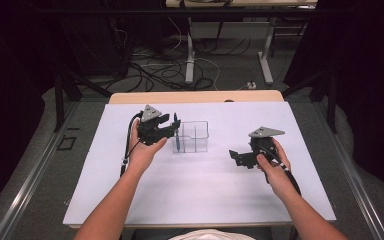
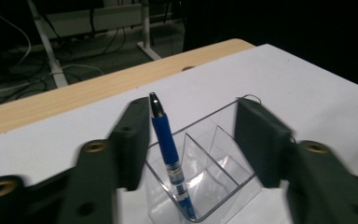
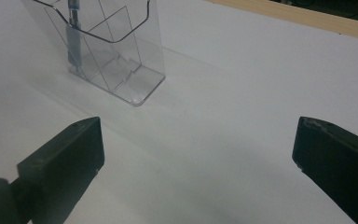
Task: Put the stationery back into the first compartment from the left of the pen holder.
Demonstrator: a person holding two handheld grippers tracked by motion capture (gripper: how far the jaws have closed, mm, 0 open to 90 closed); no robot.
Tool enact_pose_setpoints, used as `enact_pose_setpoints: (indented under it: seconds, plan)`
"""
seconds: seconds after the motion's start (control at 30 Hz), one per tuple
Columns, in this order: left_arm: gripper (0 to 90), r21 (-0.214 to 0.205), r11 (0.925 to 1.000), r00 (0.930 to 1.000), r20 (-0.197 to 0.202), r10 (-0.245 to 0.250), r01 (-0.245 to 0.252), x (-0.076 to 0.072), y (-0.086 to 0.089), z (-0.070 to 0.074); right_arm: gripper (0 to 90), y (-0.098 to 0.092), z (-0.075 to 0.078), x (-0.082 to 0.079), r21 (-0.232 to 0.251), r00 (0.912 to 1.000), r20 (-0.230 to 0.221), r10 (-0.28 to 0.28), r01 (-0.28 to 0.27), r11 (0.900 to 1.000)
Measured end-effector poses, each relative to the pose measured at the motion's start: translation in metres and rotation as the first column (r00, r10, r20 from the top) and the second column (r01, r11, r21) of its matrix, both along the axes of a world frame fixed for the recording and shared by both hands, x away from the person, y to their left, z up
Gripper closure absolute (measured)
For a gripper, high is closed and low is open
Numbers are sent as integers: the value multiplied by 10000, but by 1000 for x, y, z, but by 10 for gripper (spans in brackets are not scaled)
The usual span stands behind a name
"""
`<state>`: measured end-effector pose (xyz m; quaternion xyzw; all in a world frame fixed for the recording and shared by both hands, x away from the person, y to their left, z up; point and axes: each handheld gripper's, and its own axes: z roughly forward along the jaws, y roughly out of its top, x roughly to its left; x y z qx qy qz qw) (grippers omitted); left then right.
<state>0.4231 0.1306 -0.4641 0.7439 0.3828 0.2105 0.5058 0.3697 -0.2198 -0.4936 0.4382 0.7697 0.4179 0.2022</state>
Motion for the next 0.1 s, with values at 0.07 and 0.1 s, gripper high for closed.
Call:
enact_pose_setpoints:
  seconds: [0.07, 0.1]
  plan:
    - [340, -183, 9996, 9997, 137, 204, -202, -5, 7, 2, 21, -1, 0, 0, 51, 10000, 16, -53, 53, 10000]
    - [297, -333, 9993, 9996, 236, 160, -152, -7, 11, 3, 21, -3, 1, 1, 12, 10000, 18, -50, 50, 10000]
